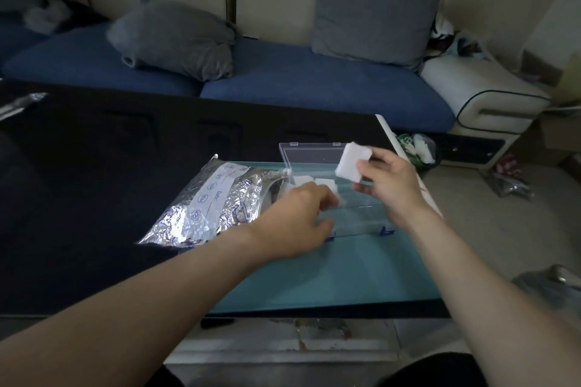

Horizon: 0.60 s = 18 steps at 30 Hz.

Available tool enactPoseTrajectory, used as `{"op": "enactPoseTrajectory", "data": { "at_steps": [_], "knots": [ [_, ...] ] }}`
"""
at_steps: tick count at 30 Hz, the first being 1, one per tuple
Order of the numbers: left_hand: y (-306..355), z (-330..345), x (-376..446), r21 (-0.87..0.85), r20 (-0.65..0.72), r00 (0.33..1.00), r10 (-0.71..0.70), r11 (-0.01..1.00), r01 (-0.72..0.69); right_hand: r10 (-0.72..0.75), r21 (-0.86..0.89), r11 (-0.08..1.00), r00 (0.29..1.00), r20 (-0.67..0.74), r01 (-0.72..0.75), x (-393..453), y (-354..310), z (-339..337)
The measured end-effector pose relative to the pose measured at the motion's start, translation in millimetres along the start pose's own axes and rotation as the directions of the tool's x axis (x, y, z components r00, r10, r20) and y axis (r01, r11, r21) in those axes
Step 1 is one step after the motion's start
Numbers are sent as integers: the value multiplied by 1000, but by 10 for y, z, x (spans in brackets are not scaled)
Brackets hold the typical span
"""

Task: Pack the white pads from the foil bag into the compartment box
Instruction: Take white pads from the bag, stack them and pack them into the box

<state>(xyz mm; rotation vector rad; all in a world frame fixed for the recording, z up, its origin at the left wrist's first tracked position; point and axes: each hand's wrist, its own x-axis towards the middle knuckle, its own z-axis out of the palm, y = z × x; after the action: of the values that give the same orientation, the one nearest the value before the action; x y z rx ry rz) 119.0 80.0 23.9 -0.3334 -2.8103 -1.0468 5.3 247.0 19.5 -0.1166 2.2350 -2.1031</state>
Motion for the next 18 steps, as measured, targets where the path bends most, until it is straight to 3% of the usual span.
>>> {"op": "enactPoseTrajectory", "data": {
  "at_steps": [2,5,11,18],
  "knots": [
    [-44,81,4,210,81,993,86,972,-101,4,-133,991,999,-44,-9,80,156,43],
    [-74,168,10,456,184,979,84,875,-161,-61,-339,940,997,-52,40,150,220,159],
    [-121,213,7,436,201,977,72,887,-155,71,-652,757,997,27,-36,244,250,360],
    [-130,194,-1,396,216,974,69,906,-151,77,-862,503,990,118,63,259,181,428]
  ]
}}
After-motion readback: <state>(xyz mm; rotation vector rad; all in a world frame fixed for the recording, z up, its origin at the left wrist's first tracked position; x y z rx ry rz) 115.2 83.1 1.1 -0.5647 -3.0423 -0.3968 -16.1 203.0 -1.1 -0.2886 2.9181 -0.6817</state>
